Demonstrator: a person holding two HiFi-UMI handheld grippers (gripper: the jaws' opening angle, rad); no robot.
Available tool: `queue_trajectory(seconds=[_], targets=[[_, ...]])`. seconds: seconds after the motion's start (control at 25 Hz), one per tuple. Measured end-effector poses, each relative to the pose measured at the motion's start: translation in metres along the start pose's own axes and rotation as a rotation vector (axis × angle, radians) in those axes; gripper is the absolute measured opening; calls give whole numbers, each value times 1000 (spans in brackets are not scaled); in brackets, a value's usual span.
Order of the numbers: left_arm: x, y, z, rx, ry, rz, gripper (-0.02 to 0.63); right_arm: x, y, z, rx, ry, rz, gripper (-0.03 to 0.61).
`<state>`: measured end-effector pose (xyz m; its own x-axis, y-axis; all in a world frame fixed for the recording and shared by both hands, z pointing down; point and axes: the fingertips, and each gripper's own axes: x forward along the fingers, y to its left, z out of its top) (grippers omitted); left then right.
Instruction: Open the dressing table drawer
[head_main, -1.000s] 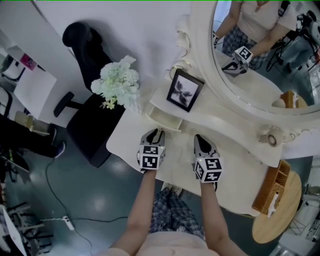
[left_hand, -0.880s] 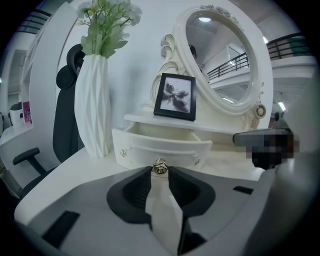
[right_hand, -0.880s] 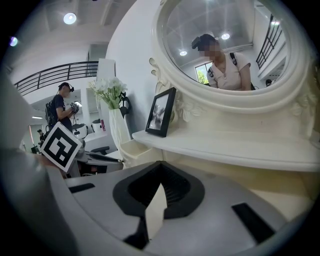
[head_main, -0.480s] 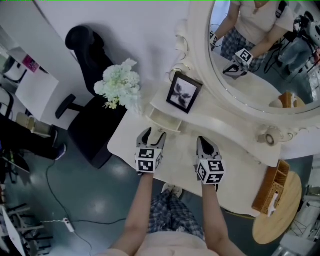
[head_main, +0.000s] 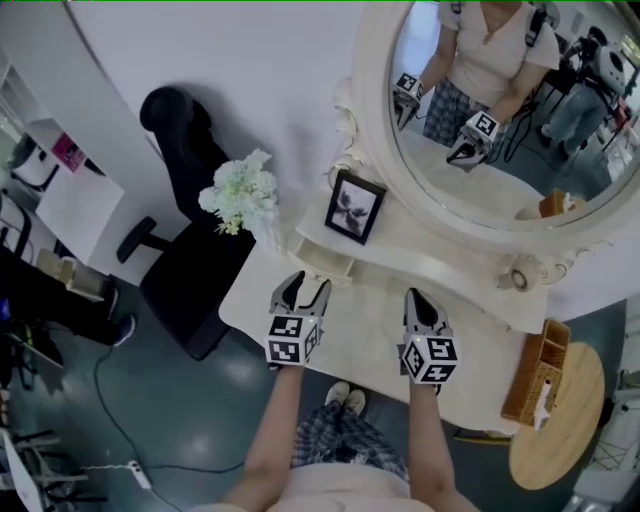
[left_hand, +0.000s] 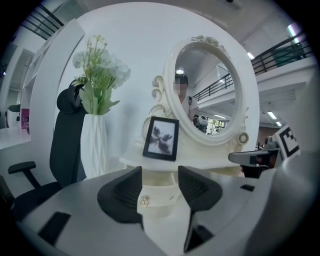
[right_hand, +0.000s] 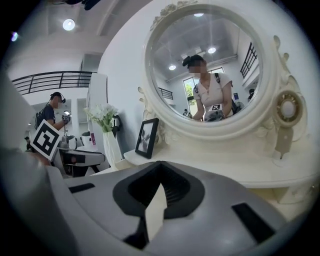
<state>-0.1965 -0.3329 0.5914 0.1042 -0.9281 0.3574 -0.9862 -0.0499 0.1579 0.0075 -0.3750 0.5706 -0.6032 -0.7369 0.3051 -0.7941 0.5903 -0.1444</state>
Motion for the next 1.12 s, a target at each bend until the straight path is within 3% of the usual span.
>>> queue_trajectory(seconds=[0.48, 0.88, 1.12], targets=[[-23, -83, 69, 86, -120, -198, 58, -108, -66, 58, -6, -144, -189, 15], [-16, -128, 83, 116, -137, -299, 28, -172, -104, 68, -17, -194, -313, 15], [-7, -137, 90, 113, -149, -318, 28, -188, -122, 76, -21, -209, -357, 15]])
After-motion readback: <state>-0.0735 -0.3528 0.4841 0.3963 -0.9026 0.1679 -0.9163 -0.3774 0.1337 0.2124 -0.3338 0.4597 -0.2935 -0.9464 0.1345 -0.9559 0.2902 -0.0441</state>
